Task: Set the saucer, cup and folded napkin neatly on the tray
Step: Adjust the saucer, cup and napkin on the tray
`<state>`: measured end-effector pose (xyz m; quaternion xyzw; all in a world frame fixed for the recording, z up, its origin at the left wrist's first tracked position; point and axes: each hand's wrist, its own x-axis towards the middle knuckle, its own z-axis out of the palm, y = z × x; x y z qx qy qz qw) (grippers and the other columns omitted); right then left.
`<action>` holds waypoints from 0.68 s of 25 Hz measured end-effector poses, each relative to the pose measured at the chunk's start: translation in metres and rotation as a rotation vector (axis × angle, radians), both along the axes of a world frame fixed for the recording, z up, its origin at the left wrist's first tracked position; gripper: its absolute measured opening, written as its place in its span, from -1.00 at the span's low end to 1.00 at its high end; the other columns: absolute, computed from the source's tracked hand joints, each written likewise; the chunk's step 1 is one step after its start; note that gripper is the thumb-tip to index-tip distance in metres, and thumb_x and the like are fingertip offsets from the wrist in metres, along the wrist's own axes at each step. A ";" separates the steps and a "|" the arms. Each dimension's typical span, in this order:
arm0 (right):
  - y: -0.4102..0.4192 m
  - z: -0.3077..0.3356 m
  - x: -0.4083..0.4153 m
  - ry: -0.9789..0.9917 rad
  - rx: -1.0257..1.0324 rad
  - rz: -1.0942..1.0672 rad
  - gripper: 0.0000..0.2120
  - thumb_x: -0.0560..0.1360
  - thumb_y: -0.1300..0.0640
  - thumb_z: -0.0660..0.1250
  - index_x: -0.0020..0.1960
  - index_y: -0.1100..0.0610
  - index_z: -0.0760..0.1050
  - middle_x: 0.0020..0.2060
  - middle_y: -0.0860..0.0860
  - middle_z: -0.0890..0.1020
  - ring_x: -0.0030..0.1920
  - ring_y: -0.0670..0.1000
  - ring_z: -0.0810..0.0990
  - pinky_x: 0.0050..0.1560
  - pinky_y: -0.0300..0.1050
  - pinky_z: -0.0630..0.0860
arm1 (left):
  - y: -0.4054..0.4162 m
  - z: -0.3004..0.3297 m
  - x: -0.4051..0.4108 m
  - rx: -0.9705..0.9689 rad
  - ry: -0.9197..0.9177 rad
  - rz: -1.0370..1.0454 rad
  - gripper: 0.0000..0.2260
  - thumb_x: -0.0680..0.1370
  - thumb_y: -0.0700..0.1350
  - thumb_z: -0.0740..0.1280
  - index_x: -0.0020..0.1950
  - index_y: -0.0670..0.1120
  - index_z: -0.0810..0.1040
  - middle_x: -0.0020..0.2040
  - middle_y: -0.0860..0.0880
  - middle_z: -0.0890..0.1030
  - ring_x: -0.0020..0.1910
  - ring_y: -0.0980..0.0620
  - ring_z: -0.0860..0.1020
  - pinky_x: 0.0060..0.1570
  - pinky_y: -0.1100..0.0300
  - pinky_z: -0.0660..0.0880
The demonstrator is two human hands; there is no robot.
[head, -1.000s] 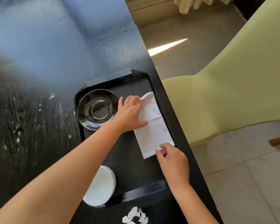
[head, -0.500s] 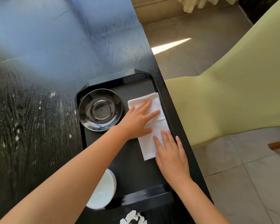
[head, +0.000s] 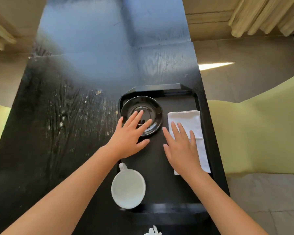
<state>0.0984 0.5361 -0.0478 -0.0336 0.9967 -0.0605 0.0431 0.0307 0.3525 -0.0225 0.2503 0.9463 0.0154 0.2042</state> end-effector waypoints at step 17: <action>-0.012 -0.005 -0.022 -0.137 0.044 0.221 -0.54 0.56 -0.02 0.21 0.44 0.00 0.27 0.47 0.14 0.26 0.50 0.13 0.10 0.40 0.29 0.08 | -0.032 -0.018 0.022 -0.080 -0.106 0.036 -0.46 0.57 0.26 -0.03 0.52 0.18 -0.08 0.57 -0.04 -0.14 0.52 -0.03 -0.24 0.46 -0.18 -0.13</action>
